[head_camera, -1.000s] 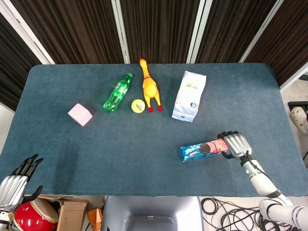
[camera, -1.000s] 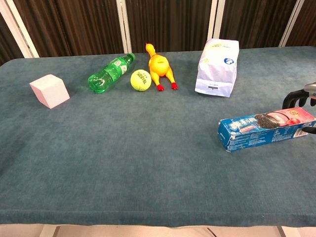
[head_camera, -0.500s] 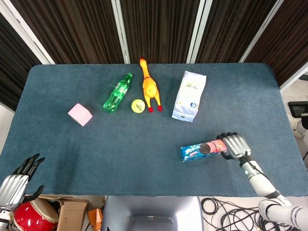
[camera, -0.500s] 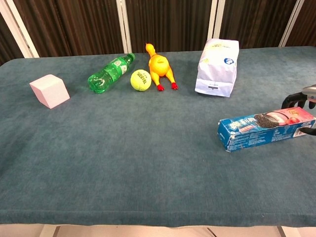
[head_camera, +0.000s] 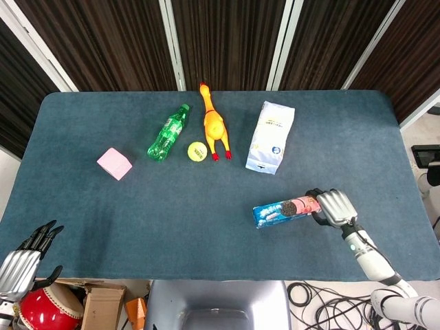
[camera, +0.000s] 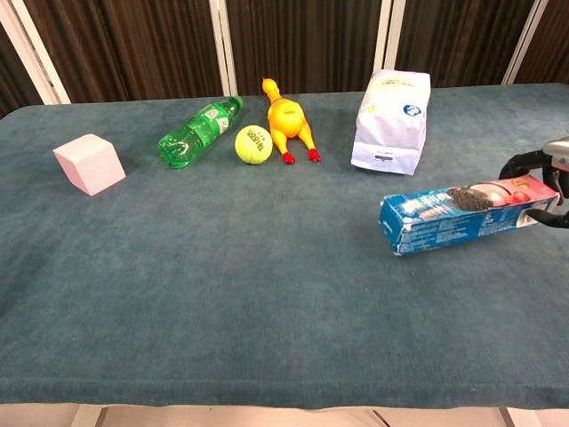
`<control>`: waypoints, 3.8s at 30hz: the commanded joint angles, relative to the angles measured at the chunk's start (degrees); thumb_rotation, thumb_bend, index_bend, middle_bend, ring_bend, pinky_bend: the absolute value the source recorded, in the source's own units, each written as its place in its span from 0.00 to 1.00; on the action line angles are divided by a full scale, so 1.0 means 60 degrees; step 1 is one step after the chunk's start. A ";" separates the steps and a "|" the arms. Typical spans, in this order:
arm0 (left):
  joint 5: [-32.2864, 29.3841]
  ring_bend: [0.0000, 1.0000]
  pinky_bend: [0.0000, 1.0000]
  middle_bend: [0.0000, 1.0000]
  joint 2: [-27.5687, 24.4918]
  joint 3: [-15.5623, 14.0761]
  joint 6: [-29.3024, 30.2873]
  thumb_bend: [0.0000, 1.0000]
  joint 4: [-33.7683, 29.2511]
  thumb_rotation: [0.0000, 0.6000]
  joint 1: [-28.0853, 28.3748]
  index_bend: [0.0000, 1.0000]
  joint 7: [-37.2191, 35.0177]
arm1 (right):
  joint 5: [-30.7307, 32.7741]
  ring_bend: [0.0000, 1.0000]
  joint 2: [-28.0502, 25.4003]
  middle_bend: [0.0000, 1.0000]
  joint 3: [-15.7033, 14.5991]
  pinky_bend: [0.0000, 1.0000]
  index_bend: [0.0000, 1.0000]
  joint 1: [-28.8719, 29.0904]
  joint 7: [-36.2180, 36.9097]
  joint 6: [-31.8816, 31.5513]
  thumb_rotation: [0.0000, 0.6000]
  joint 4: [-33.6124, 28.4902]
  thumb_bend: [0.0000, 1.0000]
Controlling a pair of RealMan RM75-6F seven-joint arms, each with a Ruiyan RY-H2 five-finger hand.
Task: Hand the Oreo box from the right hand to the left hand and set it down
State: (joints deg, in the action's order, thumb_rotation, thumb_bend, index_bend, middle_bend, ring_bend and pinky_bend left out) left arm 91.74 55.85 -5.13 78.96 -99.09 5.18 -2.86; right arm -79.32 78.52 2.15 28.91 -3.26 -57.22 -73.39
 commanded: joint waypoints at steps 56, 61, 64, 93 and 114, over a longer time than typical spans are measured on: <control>-0.1785 0.12 0.26 0.12 0.7958 0.2229 -0.0914 0.32 -0.1117 1.00 0.2684 0.03 0.3846 | 0.2800 0.53 0.0794 0.57 0.1437 0.50 0.58 0.2216 -0.4028 0.0021 1.00 -0.5661 1.00; -0.1716 0.03 0.25 0.01 0.8286 0.2341 -0.0405 0.32 -0.0575 1.00 0.2666 0.00 0.4625 | 0.2764 0.53 0.0773 0.57 0.1355 0.50 0.58 0.2255 -0.4064 -0.0079 1.00 -0.5772 1.00; -0.1682 0.00 0.25 0.00 0.8333 0.2375 -0.0212 0.32 -0.0355 1.00 0.2673 0.00 0.5071 | 0.2771 0.53 0.0756 0.57 0.1335 0.50 0.58 0.2269 -0.4039 -0.0130 1.00 -0.5820 1.00; -0.0951 0.79 0.83 0.77 0.8272 0.2267 0.0600 0.42 0.0696 1.00 0.2781 0.64 0.6203 | 0.2053 0.50 0.0411 0.55 0.1126 0.50 0.50 0.2170 -0.2837 -0.0209 1.00 -0.5549 1.00; -0.0968 0.79 0.82 0.77 0.5872 0.2399 0.0593 0.42 0.0387 1.00 0.2509 0.65 0.5205 | -0.0075 0.00 -0.1645 0.00 0.1023 0.12 0.00 0.1037 0.1450 -0.0722 1.00 -0.4994 0.12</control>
State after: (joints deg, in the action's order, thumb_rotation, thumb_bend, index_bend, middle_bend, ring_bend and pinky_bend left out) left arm 85.69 93.57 9.66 82.75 -96.48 20.77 30.28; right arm -77.47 71.02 9.08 36.69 2.81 -60.57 -104.29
